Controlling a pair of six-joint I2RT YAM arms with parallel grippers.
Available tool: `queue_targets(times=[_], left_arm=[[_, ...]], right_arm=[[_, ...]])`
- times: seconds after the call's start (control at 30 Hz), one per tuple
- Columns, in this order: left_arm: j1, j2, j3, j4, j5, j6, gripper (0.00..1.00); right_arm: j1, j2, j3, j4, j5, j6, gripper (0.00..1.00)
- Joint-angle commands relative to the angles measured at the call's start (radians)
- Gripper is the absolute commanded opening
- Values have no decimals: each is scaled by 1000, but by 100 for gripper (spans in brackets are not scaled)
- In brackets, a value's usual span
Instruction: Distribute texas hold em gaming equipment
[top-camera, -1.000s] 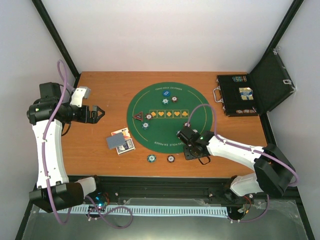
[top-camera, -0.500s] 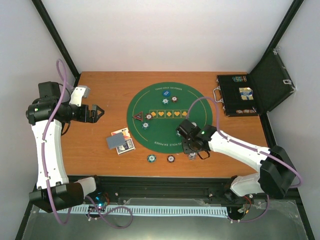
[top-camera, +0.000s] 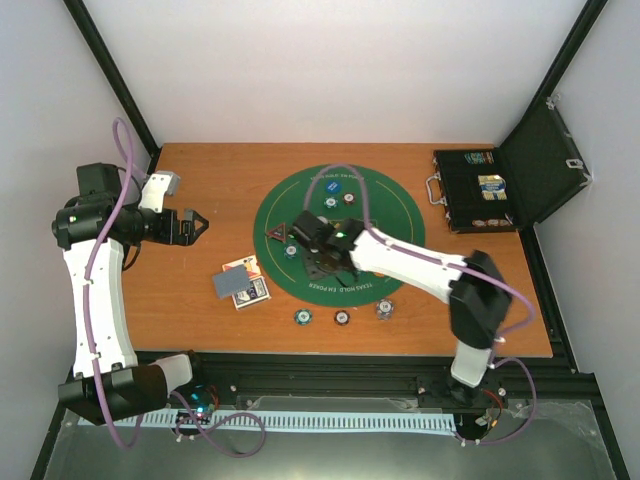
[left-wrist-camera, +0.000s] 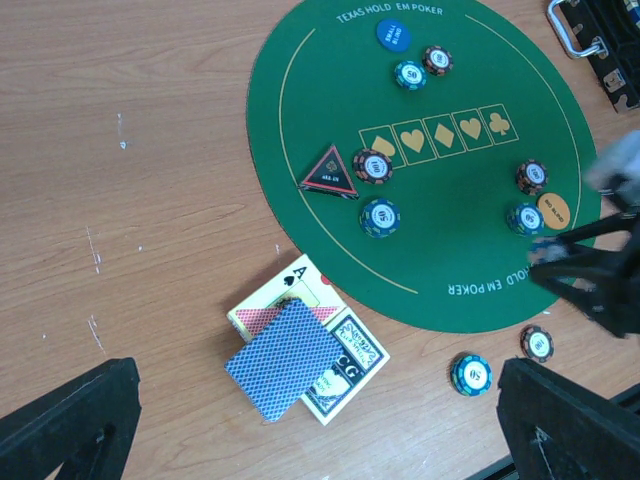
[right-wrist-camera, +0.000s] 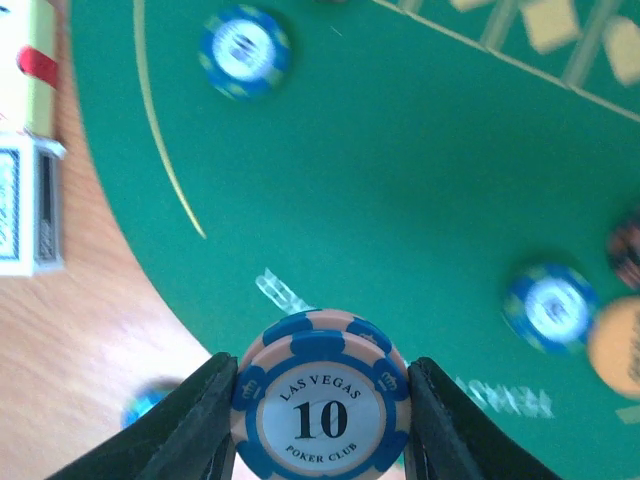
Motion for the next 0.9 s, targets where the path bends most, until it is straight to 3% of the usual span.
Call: queue_targets(times=[0.0, 0.23, 0.37, 0.87], left_arm=[[7, 4, 59, -23, 2, 0, 100], [6, 7, 65, -31, -11, 9, 100], [6, 6, 66, -33, -11, 11, 100], [7, 1, 54, -29, -4, 13, 100]], right_arm=[[39, 203, 198, 12, -21, -42, 13], [65, 489, 515, -24, -83, -63, 12], [64, 578, 594, -38, -77, -62, 12], [28, 583, 453, 31, -78, -32, 12]])
